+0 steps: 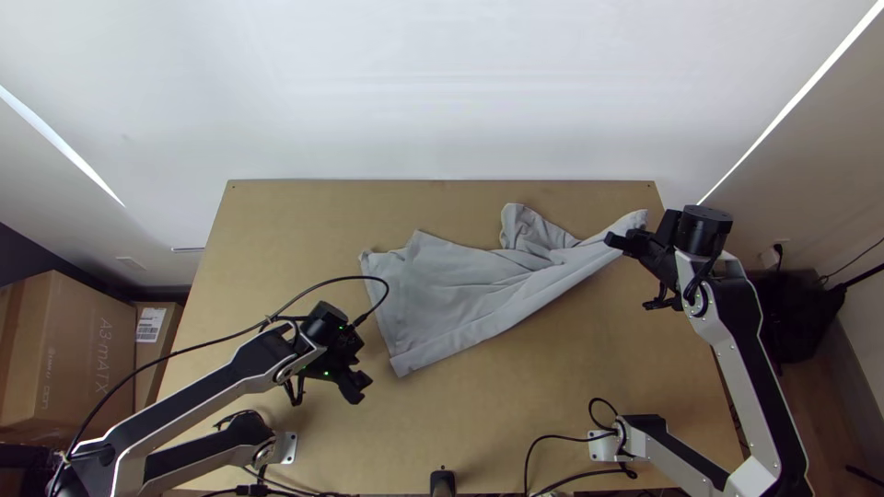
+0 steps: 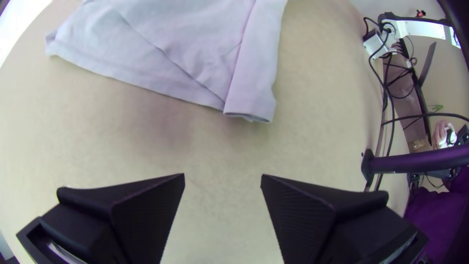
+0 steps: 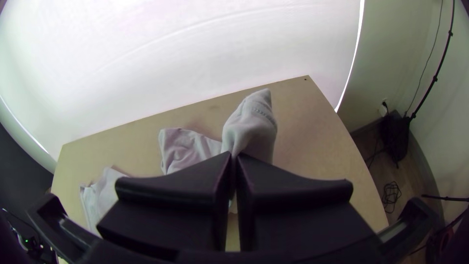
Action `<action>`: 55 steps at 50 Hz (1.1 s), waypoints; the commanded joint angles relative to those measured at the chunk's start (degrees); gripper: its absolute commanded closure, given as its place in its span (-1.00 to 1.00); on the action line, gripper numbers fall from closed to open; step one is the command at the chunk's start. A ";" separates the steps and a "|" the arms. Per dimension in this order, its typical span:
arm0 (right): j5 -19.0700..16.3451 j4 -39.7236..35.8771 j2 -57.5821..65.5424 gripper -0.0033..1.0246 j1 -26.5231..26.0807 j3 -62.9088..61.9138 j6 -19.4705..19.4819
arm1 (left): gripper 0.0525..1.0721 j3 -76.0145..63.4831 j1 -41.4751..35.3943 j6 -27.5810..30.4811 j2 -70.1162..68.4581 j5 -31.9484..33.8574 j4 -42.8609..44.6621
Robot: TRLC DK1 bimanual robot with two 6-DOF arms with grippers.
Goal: Fold the t-shirt
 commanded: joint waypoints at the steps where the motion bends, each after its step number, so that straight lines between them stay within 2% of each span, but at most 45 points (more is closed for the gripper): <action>1: 0.59 1.39 -1.02 0.95 0.00 -1.30 0.69 | -0.65 1.90 3.35 1.63 -1.26 0.46 -0.71; 4: 0.59 1.39 -0.93 0.95 0.09 -1.57 0.95 | -0.64 3.93 6.86 0.66 -0.11 4.32 -0.45; 10: 0.59 1.48 -0.93 0.95 0.80 -2.71 2.45 | -0.62 8.85 13.81 -4.17 5.86 17.51 -0.27; 16: 0.59 1.48 -1.11 0.95 1.76 -3.85 3.68 | -0.60 11.57 13.19 -7.95 9.55 20.58 -0.45; 20: 0.59 1.48 -1.20 0.95 2.55 -4.47 4.29 | -0.14 13.33 12.93 -11.64 12.98 25.77 -0.54; 23: 0.59 1.57 -1.37 0.95 2.73 -4.91 5.08 | 0.10 14.03 12.93 -14.54 15.79 28.32 -0.62; 30: 0.59 1.57 -1.64 0.95 2.73 -5.70 5.61 | 0.13 14.38 12.40 -16.21 20.98 29.46 -1.24; 55: 0.59 2.27 -2.07 0.95 2.99 -6.93 7.63 | 0.13 13.15 12.93 -16.91 26.43 26.74 8.69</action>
